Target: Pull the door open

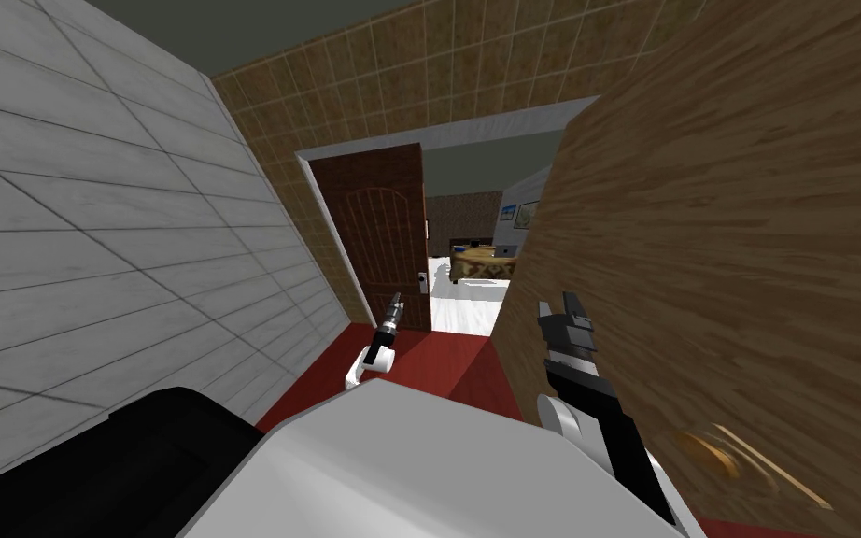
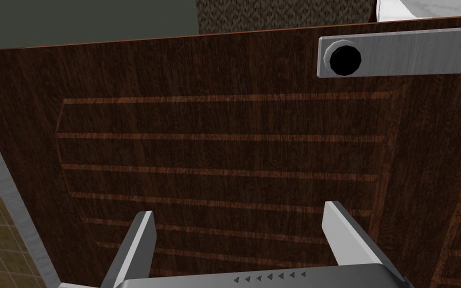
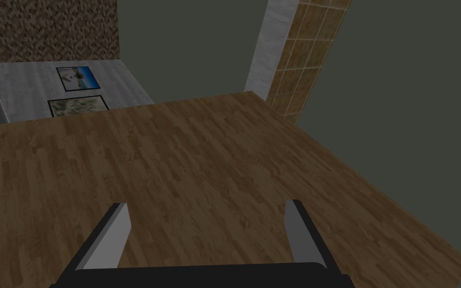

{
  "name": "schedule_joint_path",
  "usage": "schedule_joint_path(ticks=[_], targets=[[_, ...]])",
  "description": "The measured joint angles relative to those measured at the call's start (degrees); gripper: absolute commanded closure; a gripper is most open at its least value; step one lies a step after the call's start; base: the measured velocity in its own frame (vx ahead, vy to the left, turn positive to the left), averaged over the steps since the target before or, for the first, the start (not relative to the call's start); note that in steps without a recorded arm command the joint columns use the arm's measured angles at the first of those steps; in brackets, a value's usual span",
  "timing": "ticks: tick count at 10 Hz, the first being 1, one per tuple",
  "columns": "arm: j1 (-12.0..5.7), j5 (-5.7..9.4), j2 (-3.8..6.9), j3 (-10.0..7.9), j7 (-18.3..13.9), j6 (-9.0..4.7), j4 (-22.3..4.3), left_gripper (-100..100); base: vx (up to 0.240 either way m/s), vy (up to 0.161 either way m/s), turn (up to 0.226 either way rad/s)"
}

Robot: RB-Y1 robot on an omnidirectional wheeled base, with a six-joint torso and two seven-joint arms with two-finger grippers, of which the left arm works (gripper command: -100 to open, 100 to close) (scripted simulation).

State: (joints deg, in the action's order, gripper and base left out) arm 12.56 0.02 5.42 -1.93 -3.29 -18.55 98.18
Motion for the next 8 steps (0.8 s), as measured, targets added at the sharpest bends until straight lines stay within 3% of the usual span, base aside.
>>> schedule_joint_path(ticks=[3, 8], targets=[[-1.79, 0.29, 0.33, -0.57, -0.2, 0.99, -3.3, -100, 0.123, 0.000, -0.016], [-4.16, 0.53, 0.25, -1.19, -0.3, 1.36, -8.7, -100, 0.093, 0.002, -0.017]])
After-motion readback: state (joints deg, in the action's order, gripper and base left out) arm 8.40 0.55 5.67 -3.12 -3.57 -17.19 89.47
